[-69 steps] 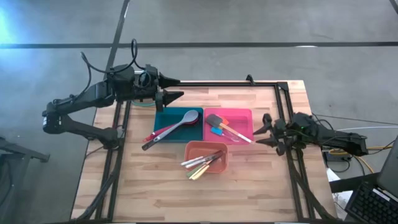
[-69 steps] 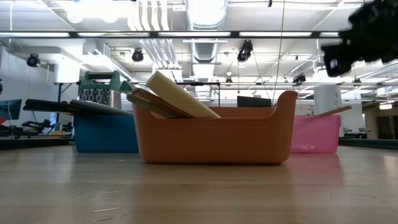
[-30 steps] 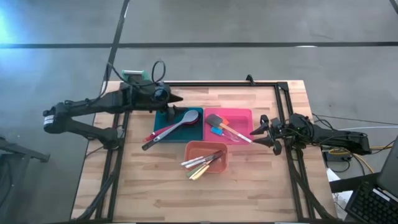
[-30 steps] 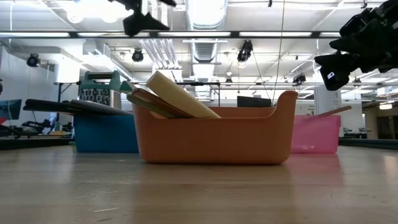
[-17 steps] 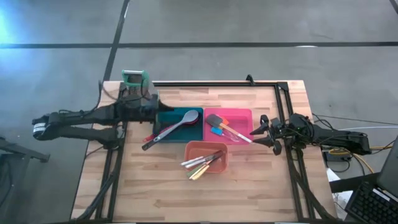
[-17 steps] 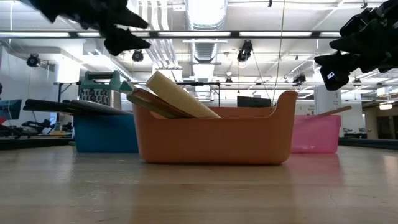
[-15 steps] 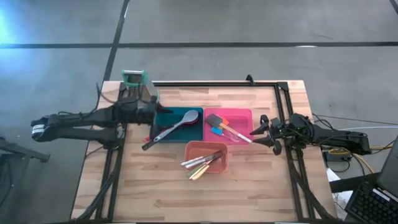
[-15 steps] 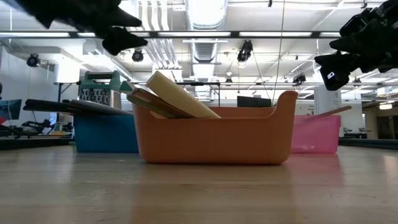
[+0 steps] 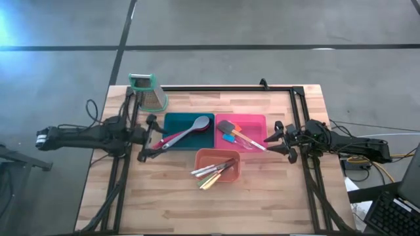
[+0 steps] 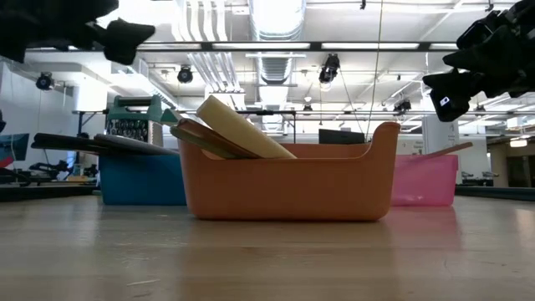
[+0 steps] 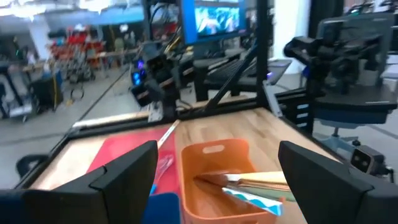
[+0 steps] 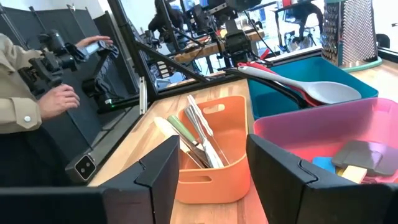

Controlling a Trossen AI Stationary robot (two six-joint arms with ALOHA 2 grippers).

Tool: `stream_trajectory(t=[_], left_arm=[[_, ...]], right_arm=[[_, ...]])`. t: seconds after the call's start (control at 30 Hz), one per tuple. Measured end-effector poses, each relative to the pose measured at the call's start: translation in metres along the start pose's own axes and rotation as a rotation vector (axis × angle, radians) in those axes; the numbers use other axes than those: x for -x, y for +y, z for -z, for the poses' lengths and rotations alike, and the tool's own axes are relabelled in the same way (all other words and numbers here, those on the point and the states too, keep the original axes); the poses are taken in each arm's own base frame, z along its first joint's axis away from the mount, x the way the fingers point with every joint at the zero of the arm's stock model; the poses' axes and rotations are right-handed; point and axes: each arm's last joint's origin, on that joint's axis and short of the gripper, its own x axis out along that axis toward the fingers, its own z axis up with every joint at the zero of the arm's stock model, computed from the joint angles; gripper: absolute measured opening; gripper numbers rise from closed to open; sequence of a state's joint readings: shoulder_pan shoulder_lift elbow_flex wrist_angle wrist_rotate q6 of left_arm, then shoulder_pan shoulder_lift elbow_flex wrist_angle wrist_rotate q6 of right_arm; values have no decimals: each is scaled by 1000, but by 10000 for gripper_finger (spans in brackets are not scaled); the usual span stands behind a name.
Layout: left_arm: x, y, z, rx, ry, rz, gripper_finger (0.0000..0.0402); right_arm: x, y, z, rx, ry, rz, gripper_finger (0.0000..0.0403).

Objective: Pick & Place Kitchen Items
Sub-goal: Return to Home Position

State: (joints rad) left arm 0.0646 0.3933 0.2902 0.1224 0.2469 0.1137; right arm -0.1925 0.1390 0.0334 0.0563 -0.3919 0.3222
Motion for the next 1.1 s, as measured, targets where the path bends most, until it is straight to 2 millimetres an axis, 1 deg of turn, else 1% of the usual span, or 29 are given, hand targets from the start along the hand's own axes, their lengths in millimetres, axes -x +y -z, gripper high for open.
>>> stream_trajectory(t=[0.13, 0.33, 0.4, 0.6, 0.87, 1.1], left_arm=[[6, -7, 11, -21, -19, 16, 337], [14, -9, 30, -37, -56, -96, 337], [17, -10, 40, -50, -53, -121, 337], [21, -13, 61, -57, -86, -128, 337], [26, -15, 63, -33, -71, -125, 337], [25, -15, 66, -23, -49, -122, 337]], right_arm=[[0, 0, 0, 0, 0, 0, 180], [0, 0, 0, 0, 0, 0, 172], [0, 0, 0, 0, 0, 0, 170], [0, 0, 0, 0, 0, 0, 171], [0, 0, 0, 0, 0, 0, 180], [0, 0, 0, 0, 0, 0, 174]])
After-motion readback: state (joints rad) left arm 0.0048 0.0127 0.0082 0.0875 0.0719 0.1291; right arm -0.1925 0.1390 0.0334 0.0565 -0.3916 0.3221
